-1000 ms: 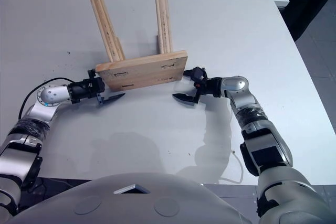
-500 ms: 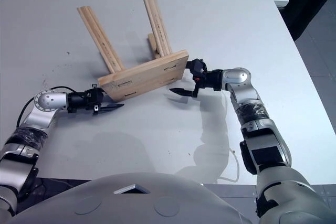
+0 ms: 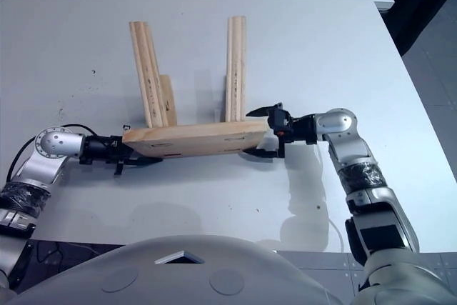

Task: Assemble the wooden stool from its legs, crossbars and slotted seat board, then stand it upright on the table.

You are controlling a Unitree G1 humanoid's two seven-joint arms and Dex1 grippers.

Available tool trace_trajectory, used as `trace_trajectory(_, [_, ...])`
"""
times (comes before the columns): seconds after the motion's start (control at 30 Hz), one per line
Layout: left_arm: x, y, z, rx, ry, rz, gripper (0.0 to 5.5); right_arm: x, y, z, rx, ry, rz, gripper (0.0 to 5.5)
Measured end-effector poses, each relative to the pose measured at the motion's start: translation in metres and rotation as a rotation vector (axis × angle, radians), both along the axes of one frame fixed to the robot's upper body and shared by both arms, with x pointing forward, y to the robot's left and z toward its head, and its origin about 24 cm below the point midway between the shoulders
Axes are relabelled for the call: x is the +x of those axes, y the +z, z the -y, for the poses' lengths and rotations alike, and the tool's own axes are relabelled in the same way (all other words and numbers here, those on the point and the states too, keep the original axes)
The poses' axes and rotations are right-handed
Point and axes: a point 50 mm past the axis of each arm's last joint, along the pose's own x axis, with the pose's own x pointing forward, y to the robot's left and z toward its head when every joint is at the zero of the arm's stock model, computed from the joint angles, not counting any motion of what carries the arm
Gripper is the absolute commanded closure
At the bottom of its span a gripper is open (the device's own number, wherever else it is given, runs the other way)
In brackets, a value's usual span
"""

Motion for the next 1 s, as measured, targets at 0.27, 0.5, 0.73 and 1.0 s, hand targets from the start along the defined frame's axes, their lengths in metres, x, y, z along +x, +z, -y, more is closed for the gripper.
trace_trajectory(0.27, [-0.003,-0.002,0.000,-0.005,0.009,0.000,4.18,-0.030,-0.004,-0.007,-0.007,0.114,-0.089,1.17])
trace_trajectory(0.5, [-0.004,-0.002,0.001,-0.008,0.011,-0.008,4.19,-0.029,-0.007,-0.009,-0.001,0.074,-0.088,2.27])
trace_trajectory(0.73, [-0.006,-0.002,0.000,-0.011,0.025,-0.028,4.21,-0.029,-0.011,-0.010,0.038,-0.032,-0.089,3.35])
trace_trajectory(1.0, [-0.008,-0.003,0.000,-0.020,0.051,-0.037,4.23,-0.029,-0.010,-0.011,0.037,-0.060,-0.077,3.94])
